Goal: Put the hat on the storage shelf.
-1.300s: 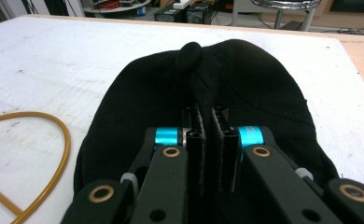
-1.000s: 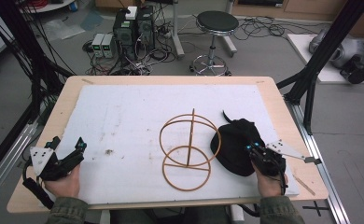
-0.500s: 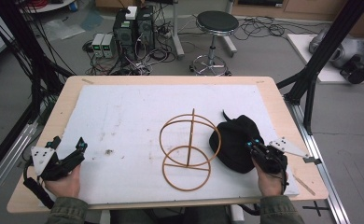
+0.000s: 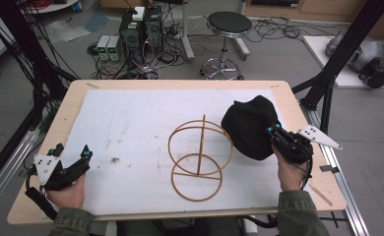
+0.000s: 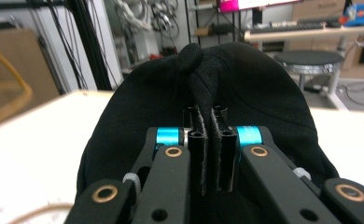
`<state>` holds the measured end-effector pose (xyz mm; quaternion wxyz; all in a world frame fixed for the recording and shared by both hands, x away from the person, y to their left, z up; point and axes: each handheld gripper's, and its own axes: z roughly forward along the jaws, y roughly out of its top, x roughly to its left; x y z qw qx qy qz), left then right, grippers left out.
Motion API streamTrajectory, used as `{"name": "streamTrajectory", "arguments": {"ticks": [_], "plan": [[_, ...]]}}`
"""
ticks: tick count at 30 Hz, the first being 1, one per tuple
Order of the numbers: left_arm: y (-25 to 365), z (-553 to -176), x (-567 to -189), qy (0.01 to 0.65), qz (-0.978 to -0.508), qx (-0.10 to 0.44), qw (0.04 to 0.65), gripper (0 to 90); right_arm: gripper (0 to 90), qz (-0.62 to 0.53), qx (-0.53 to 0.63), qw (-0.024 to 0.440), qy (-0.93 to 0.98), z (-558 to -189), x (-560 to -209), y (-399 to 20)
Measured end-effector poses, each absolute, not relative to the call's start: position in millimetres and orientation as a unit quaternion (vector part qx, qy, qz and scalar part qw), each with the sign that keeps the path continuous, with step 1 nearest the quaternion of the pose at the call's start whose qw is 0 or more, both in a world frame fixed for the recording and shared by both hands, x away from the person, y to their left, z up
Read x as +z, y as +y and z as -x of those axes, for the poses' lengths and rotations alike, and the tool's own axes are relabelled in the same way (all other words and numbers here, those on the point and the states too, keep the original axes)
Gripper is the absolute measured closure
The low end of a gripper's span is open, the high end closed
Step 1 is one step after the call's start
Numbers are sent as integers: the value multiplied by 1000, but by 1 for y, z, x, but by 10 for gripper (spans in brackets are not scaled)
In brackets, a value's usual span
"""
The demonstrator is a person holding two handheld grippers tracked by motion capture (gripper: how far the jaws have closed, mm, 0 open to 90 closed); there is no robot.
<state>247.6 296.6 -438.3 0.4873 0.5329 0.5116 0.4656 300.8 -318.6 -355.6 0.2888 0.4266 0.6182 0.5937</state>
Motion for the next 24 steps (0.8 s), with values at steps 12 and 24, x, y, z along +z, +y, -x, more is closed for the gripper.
{"name": "streamTrajectory", "arguments": {"ticks": [12, 24], "plan": [[297, -248, -439, 513, -532, 462, 489, 194, 875, -391, 660, 269, 583, -308, -314, -318], [299, -246, -438, 516, -528, 463, 492, 195, 875, -328, 730, 205, 564, -311, -282, -306]]}}
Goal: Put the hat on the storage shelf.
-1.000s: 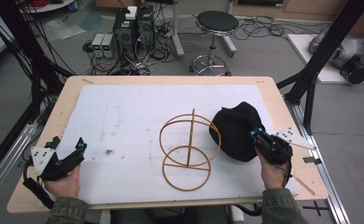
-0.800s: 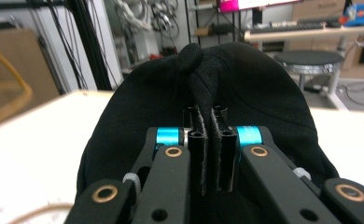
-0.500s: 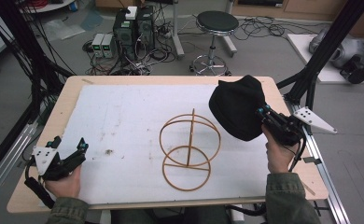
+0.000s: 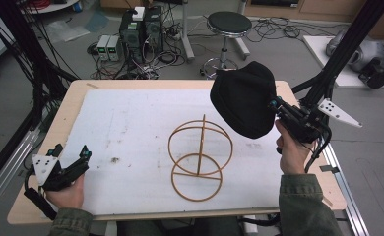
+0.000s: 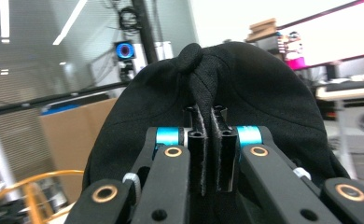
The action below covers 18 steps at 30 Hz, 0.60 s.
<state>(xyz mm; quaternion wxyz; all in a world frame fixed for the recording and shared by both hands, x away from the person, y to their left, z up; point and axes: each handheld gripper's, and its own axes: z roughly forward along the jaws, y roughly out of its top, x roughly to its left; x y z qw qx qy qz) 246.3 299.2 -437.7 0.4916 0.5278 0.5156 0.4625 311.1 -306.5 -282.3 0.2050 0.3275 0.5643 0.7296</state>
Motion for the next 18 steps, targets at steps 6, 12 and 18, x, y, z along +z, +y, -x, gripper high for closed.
{"name": "streamTrajectory", "arguments": {"ticks": [6, 12, 18], "plan": [[298, -246, -437, 514, -527, 462, 494, 195, 875, -309, 747, 184, 559, -308, -274, -297], [301, -246, -438, 518, -523, 461, 496, 195, 874, -275, 773, 135, 555, -307, -261, -285], [301, -246, -438, 518, -523, 461, 496, 195, 873, -247, 768, 128, 577, -304, -256, -272]]}}
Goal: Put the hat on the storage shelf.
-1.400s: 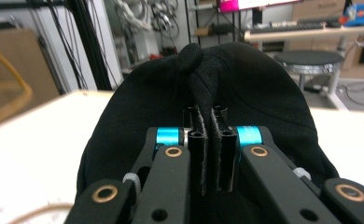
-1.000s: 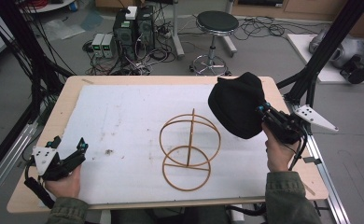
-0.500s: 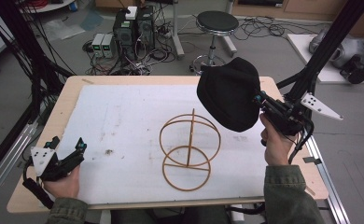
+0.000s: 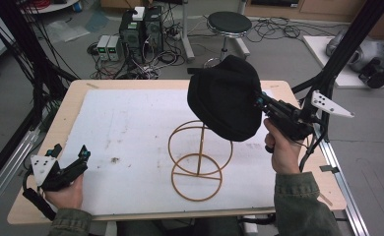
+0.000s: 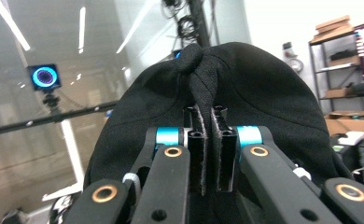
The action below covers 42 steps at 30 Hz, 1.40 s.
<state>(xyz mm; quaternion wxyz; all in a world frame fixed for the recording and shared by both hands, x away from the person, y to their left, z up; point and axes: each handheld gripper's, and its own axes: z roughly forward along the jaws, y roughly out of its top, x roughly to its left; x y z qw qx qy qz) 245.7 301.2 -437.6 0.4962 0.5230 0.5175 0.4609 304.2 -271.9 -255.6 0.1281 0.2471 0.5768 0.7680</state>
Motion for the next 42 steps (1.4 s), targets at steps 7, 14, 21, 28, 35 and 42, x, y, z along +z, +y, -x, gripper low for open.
{"name": "streamTrajectory", "arguments": {"ticks": [7, 14, 21, 28, 35, 42], "plan": [[302, -246, -438, 519, -524, 459, 496, 196, 873, -198, 761, 92, 611, -303, -251, -256], [301, -246, -437, 518, -524, 459, 496, 196, 873, -153, 715, 76, 678, -304, -250, -238], [303, -246, -438, 521, -522, 458, 496, 196, 872, -136, 675, 75, 721, -303, -256, -223], [303, -246, -438, 521, -523, 457, 496, 196, 865, -145, 667, 69, 728, -304, -267, -223], [302, -246, -438, 519, -525, 457, 496, 197, 845, -142, 667, 66, 729, -301, -272, -221], [303, -245, -438, 520, -525, 457, 495, 197, 785, -149, 670, 68, 724, -299, -278, -223]]}}
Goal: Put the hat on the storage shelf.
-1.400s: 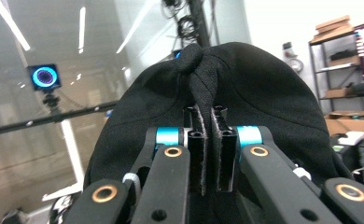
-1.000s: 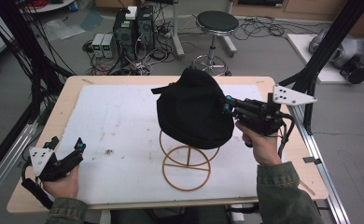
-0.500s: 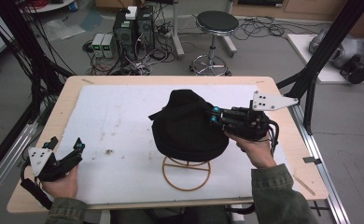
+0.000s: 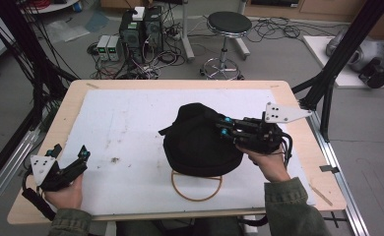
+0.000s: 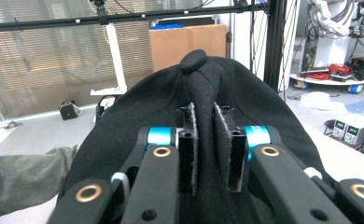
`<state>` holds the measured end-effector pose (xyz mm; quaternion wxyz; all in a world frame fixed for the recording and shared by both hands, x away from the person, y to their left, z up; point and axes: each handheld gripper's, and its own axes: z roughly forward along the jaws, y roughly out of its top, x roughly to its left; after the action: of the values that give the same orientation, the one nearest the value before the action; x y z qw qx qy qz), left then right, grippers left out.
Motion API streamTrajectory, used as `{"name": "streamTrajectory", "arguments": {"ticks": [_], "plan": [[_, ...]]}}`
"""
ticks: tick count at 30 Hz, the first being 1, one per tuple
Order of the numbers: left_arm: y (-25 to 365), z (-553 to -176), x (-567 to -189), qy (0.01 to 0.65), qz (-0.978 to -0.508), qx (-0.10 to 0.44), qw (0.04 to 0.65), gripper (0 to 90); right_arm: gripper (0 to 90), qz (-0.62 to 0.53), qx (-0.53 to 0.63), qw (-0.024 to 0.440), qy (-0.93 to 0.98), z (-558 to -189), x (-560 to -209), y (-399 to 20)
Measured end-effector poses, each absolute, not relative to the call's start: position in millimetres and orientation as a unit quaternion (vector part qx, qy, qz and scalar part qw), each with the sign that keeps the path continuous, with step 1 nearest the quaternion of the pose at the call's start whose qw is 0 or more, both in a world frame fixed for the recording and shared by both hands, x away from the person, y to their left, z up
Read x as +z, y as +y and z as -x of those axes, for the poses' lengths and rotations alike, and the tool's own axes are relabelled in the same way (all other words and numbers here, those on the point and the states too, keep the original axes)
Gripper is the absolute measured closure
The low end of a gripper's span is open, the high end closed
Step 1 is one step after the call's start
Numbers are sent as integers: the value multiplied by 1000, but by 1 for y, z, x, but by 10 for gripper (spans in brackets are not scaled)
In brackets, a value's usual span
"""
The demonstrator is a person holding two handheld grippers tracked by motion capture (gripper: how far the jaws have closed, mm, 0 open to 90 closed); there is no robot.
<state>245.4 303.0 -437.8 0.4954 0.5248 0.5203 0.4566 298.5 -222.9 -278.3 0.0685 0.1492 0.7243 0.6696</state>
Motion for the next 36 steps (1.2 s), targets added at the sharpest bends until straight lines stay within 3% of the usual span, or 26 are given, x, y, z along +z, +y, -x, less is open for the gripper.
{"name": "streamTrajectory", "arguments": {"ticks": [15, 19, 21, 22, 24, 26, 36], "plan": [[302, -245, -438, 520, -525, 456, 496, 197, 717, -139, 687, 62, 711, -293, -286, -230], [301, -245, -437, 520, -525, 456, 497, 197, 661, -137, 691, 53, 708, -291, -287, -231], [302, -245, -438, 519, -525, 456, 497, 197, 537, -135, 698, 57, 701, -289, -287, -232], [302, -245, -438, 519, -525, 456, 497, 197, 389, -138, 707, 76, 690, -286, -287, -232], [301, -245, -438, 519, -525, 456, 497, 197, 340, -140, 709, 95, 684, -283, -287, -233], [301, -245, -437, 518, -527, 457, 495, 197, 253, -154, 718, 156, 661, -274, -287, -235], [301, -245, -437, 516, -527, 458, 496, 197, 195, -209, 700, 187, 657, -280, -292, -251]]}}
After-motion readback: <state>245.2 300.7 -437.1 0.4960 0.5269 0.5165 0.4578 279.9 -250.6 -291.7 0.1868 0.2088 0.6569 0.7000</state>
